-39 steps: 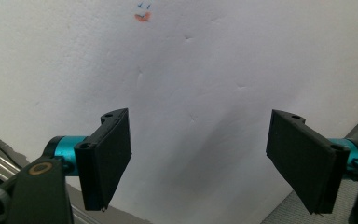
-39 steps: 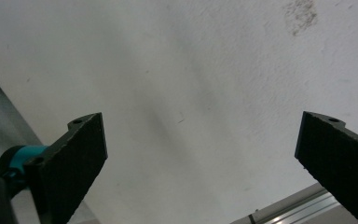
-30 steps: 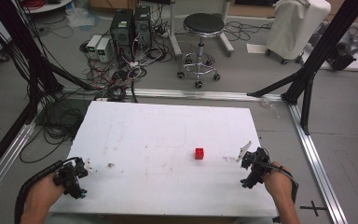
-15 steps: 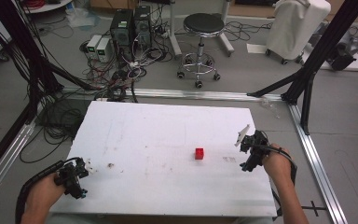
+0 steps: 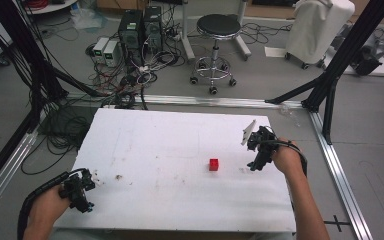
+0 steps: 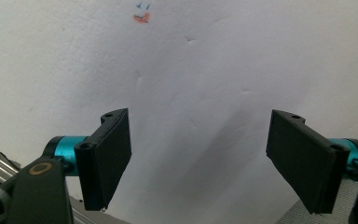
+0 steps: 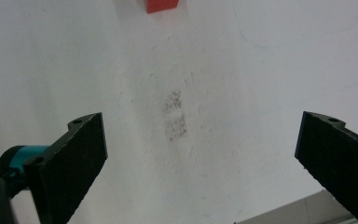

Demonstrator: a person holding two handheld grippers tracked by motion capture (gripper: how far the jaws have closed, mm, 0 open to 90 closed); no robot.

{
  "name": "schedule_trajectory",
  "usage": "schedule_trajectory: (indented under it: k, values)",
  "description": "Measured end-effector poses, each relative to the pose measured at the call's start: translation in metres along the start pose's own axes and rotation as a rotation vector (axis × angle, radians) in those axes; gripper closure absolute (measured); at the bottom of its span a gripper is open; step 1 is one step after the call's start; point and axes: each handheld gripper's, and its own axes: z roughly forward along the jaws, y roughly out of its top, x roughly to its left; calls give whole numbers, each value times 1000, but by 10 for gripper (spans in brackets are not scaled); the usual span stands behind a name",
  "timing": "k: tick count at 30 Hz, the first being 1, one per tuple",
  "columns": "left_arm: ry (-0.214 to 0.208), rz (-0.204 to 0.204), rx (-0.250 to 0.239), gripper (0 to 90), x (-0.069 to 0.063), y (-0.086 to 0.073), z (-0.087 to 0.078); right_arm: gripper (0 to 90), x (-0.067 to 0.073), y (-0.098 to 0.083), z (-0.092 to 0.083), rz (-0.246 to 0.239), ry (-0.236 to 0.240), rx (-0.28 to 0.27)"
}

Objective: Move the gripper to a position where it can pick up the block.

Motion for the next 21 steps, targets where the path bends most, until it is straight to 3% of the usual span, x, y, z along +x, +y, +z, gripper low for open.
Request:
schedule_trajectory:
  k: [11, 21]
  values:
    - [-4, 0, 2, 223, 0, 0, 0, 13, -6, 36, 14, -80, 13, -16]
    - [-8, 4, -3, 223, 1, 1, 0, 13, -8, 63, 36, -130, 45, 30]
